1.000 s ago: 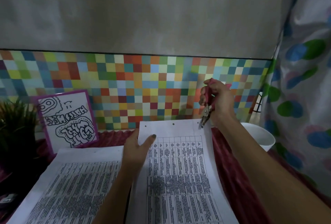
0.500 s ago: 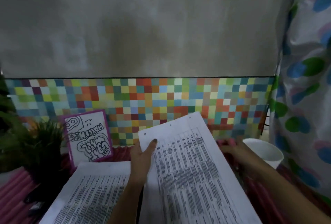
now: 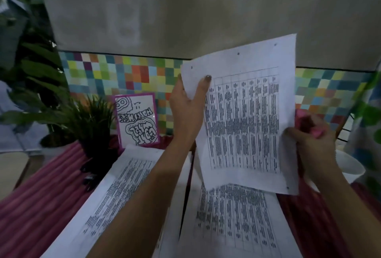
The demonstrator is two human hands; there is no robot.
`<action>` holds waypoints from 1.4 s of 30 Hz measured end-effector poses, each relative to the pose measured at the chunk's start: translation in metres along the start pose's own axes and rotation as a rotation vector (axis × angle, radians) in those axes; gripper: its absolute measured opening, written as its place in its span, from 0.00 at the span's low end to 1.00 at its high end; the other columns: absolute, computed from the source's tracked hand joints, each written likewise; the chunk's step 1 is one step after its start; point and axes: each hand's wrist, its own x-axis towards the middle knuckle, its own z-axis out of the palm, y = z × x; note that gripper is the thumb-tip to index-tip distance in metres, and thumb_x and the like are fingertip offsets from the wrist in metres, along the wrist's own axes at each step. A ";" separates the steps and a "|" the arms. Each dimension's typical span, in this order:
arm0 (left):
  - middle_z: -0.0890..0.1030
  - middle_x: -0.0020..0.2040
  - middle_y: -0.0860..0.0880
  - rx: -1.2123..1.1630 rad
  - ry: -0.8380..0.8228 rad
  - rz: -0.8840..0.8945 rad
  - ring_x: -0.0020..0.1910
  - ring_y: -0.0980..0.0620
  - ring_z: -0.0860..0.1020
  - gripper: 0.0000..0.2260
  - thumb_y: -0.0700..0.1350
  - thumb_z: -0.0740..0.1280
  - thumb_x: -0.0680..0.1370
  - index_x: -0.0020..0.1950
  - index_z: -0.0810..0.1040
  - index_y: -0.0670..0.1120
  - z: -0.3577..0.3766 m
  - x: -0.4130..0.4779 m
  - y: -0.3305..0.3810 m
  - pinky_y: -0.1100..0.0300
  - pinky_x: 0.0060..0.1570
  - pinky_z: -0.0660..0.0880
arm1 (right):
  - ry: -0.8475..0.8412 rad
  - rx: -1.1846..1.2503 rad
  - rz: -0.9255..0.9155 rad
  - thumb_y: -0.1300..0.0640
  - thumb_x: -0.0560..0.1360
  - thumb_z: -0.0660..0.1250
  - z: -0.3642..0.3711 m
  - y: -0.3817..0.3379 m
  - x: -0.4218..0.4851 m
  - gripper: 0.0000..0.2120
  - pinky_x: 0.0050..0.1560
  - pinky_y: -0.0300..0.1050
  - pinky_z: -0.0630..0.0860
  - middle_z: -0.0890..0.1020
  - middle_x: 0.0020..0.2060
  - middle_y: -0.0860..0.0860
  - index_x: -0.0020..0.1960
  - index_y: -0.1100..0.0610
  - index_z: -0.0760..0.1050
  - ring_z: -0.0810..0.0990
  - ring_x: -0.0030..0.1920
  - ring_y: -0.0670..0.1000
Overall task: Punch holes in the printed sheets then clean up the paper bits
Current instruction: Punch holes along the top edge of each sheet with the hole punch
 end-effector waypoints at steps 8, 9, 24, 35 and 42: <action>0.77 0.37 0.52 0.152 -0.326 -0.327 0.37 0.59 0.77 0.14 0.45 0.70 0.78 0.57 0.73 0.38 -0.026 -0.037 -0.037 0.65 0.44 0.74 | 0.179 0.089 -0.020 0.67 0.67 0.69 0.013 0.004 -0.016 0.15 0.40 0.47 0.64 0.70 0.31 0.45 0.32 0.48 0.72 0.66 0.36 0.50; 0.74 0.30 0.50 0.201 -0.373 -0.368 0.29 0.57 0.73 0.13 0.43 0.68 0.80 0.52 0.74 0.32 -0.027 -0.044 -0.045 0.69 0.39 0.71 | 0.181 0.098 -0.002 0.64 0.64 0.70 0.015 0.001 -0.017 0.11 0.42 0.50 0.65 0.71 0.35 0.51 0.35 0.49 0.73 0.67 0.39 0.52; 0.79 0.60 0.51 0.530 -0.268 -0.198 0.57 0.54 0.79 0.17 0.48 0.62 0.82 0.69 0.72 0.45 -0.115 0.085 0.020 0.59 0.57 0.76 | -0.078 0.123 0.326 0.73 0.65 0.64 0.127 -0.067 -0.021 0.10 0.26 0.40 0.64 0.71 0.24 0.58 0.44 0.66 0.77 0.66 0.22 0.54; 0.80 0.55 0.45 1.223 -0.685 -0.703 0.52 0.47 0.77 0.11 0.46 0.64 0.81 0.61 0.76 0.42 -0.226 0.010 -0.044 0.57 0.54 0.74 | -0.743 -0.380 0.688 0.74 0.65 0.65 0.161 0.018 -0.102 0.11 0.27 0.41 0.70 0.73 0.33 0.58 0.43 0.62 0.70 0.73 0.24 0.51; 0.78 0.58 0.40 1.398 -0.717 -0.666 0.55 0.42 0.77 0.14 0.44 0.64 0.81 0.63 0.69 0.38 -0.225 -0.015 -0.054 0.58 0.47 0.70 | -0.857 -0.653 0.571 0.65 0.72 0.63 0.159 0.017 -0.112 0.10 0.31 0.46 0.70 0.75 0.40 0.57 0.53 0.65 0.71 0.75 0.31 0.54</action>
